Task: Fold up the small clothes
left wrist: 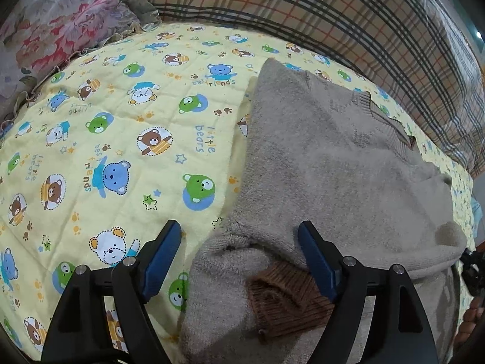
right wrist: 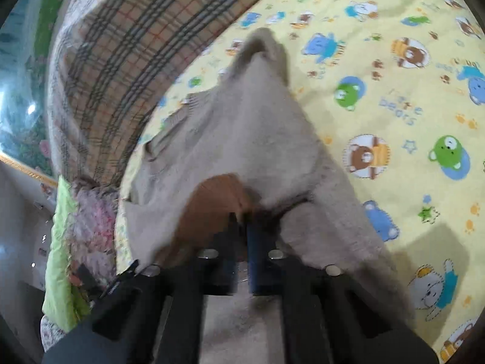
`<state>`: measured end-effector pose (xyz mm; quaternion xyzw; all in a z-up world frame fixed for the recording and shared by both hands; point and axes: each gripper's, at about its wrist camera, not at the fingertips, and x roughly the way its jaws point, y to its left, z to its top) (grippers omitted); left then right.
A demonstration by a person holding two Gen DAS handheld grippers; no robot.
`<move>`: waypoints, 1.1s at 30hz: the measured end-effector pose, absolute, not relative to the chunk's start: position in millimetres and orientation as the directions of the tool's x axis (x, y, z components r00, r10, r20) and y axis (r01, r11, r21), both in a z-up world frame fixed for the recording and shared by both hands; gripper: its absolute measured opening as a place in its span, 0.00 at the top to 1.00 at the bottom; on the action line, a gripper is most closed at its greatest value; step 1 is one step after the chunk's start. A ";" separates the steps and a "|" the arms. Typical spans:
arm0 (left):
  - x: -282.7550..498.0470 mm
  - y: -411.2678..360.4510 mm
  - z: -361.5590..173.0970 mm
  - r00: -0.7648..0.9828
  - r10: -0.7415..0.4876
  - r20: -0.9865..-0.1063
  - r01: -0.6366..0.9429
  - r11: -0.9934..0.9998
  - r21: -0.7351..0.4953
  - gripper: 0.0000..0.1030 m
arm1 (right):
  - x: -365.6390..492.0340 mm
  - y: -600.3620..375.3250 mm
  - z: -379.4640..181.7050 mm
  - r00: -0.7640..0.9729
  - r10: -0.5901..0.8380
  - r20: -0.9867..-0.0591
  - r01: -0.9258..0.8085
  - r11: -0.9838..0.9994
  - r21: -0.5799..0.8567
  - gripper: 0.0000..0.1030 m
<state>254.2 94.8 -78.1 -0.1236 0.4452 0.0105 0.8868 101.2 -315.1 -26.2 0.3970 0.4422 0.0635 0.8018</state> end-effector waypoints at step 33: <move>242.7 98.1 -81.7 0.644 -0.111 -0.757 -0.125 0.961 -0.247 0.17 | 282.5 -355.8 12.4 0.618 0.211 -0.758 0.121 0.927 0.356 0.92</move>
